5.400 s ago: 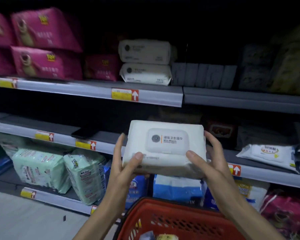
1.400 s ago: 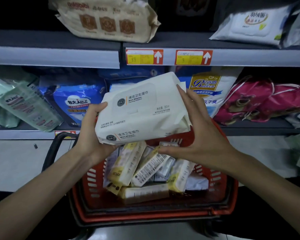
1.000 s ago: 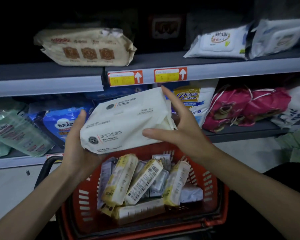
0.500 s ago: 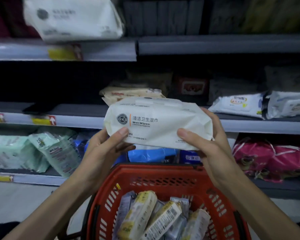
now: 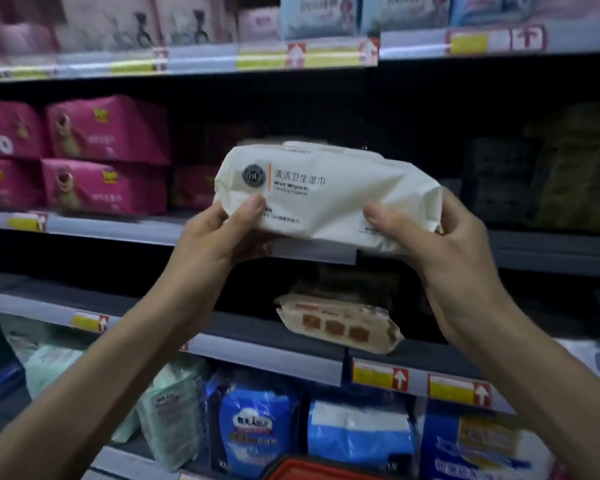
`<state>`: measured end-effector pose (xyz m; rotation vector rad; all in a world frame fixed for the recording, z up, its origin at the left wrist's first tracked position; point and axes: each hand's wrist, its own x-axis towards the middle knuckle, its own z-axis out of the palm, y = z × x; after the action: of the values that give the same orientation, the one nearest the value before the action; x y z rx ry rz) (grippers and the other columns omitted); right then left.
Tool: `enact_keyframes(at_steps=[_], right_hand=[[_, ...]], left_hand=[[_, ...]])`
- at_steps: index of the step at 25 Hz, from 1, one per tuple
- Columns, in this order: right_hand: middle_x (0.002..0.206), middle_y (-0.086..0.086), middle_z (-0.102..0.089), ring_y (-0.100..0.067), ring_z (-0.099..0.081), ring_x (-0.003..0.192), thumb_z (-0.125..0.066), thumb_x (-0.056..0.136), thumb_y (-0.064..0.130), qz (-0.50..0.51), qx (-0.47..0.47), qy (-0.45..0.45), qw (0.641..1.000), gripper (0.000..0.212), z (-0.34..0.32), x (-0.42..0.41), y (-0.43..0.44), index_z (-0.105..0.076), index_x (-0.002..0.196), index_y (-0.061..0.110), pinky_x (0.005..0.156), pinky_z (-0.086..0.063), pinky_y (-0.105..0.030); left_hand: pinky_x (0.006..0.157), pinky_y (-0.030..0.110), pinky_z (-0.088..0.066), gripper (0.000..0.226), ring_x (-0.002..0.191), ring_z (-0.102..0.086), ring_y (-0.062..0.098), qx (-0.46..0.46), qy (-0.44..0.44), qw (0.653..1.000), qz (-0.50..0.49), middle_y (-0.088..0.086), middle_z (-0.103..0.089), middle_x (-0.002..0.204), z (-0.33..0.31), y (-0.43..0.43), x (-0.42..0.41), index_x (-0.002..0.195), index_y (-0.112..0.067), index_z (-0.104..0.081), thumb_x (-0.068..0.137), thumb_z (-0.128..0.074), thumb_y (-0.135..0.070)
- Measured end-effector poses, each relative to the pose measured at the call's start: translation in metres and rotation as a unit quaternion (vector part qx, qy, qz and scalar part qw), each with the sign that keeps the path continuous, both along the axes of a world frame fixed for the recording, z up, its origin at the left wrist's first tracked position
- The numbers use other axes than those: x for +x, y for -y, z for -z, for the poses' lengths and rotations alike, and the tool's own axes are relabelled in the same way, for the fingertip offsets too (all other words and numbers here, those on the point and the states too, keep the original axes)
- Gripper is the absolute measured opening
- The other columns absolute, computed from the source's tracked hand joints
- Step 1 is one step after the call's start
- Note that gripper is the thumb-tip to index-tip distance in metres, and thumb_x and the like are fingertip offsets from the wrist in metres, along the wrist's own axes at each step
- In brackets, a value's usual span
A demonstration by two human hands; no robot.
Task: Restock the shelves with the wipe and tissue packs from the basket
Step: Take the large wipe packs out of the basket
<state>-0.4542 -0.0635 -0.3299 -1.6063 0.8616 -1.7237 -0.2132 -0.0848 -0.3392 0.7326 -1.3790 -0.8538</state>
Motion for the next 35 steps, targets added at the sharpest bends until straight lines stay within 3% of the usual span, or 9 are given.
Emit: enact_keyframes(at_steps=[5,11,16,19,21,25,29,31,35], right_hand=[[0.105,0.005,-0.079,-0.004,-0.075,0.092,-0.086,0.085,0.022,0.034,-0.046,0.014,0.998,0.035,-0.051,0.047,0.065,-0.074,0.117,0.017,0.068,-0.055,-0.016],[0.104,0.012,-0.075,-0.011,-0.071,0.095,-0.080,0.081,0.055,0.168,0.063,-0.108,0.978,0.047,-0.041,0.065,0.142,-0.070,0.118,0.028,0.088,-0.061,-0.040],[0.107,0.019,-0.070,0.001,-0.066,0.100,-0.083,0.083,0.036,0.150,0.052,-0.167,0.973,0.046,-0.038,0.048,0.127,-0.065,0.125,0.028,0.081,-0.056,-0.026],[0.100,0.034,-0.054,0.014,-0.052,0.089,-0.082,0.085,0.031,0.146,0.052,-0.195,0.969,0.063,-0.039,0.044,0.111,-0.054,0.141,0.031,0.071,-0.042,-0.009],[0.104,0.035,-0.047,0.008,-0.049,0.094,-0.082,0.087,0.030,0.150,0.053,-0.214,0.964,0.072,-0.042,0.041,0.099,-0.046,0.149,0.027,0.074,-0.038,-0.010],[0.142,0.007,-0.054,-0.013,-0.051,0.130,-0.083,0.085,0.036,0.156,0.043,-0.256,0.953,0.086,-0.044,0.029,0.066,-0.037,0.157,0.027,0.095,-0.040,-0.028],[0.152,0.005,-0.046,-0.014,-0.043,0.141,-0.083,0.083,0.045,0.152,0.020,-0.327,0.932,0.090,-0.042,0.010,0.026,-0.034,0.158,0.034,0.098,-0.036,-0.026],[0.161,0.007,-0.034,-0.013,-0.034,0.148,-0.083,0.079,0.053,0.153,0.024,-0.379,0.912,0.101,-0.037,-0.003,0.009,-0.024,0.161,0.039,0.108,-0.036,-0.028],[0.172,0.017,0.005,-0.014,0.004,0.160,-0.079,0.070,0.073,0.127,0.074,-0.497,0.855,0.126,-0.008,-0.031,-0.020,0.007,0.160,0.053,0.129,-0.019,-0.047]], left_hand=[[0.068,0.024,-0.055,0.024,0.089,-0.078,0.010,-0.017,0.031,0.995,-0.097,-0.001,-0.081,0.102,-0.060,0.061,0.033,0.113,-0.017,-0.076,0.102,-0.062,-0.033],[0.085,0.055,-0.061,0.063,0.085,-0.078,0.028,0.122,0.069,0.965,-0.223,-0.004,-0.081,0.083,-0.053,0.142,0.053,0.087,-0.029,-0.077,0.046,-0.077,-0.077],[0.066,0.043,-0.063,0.031,0.087,-0.076,0.021,0.094,0.064,0.955,-0.273,-0.002,-0.078,0.094,-0.055,0.123,0.045,0.093,-0.028,-0.075,0.072,-0.085,-0.048],[0.075,0.039,-0.060,0.026,0.088,-0.072,0.016,0.046,0.092,0.936,-0.337,-0.004,-0.074,0.090,-0.050,0.105,0.046,0.100,-0.025,-0.075,0.079,-0.082,-0.039],[0.079,0.039,-0.059,0.026,0.087,-0.070,0.015,-0.013,0.132,0.928,-0.349,-0.003,-0.071,0.091,-0.045,0.087,0.044,0.102,-0.026,-0.074,0.081,-0.080,-0.040],[0.082,0.026,-0.047,0.030,0.094,-0.063,0.011,-0.093,0.235,0.924,-0.288,-0.003,-0.065,0.104,-0.034,0.054,0.030,0.113,-0.032,-0.070,0.085,-0.080,-0.039],[0.097,0.023,-0.044,0.071,0.117,-0.055,0.001,-0.084,0.323,0.924,-0.184,-0.015,-0.056,0.128,-0.027,0.018,0.008,0.138,-0.040,-0.057,0.074,-0.071,-0.067],[0.100,0.017,-0.038,0.086,0.128,-0.046,-0.002,-0.072,0.383,0.911,-0.138,-0.021,-0.045,0.142,-0.021,0.001,-0.001,0.151,-0.046,-0.041,0.074,-0.068,-0.075],[0.118,0.025,-0.029,0.103,0.145,-0.025,-0.008,-0.044,0.462,0.885,-0.045,-0.032,-0.019,0.158,0.004,-0.028,-0.020,0.158,-0.057,-0.013,0.072,-0.064,-0.085]])
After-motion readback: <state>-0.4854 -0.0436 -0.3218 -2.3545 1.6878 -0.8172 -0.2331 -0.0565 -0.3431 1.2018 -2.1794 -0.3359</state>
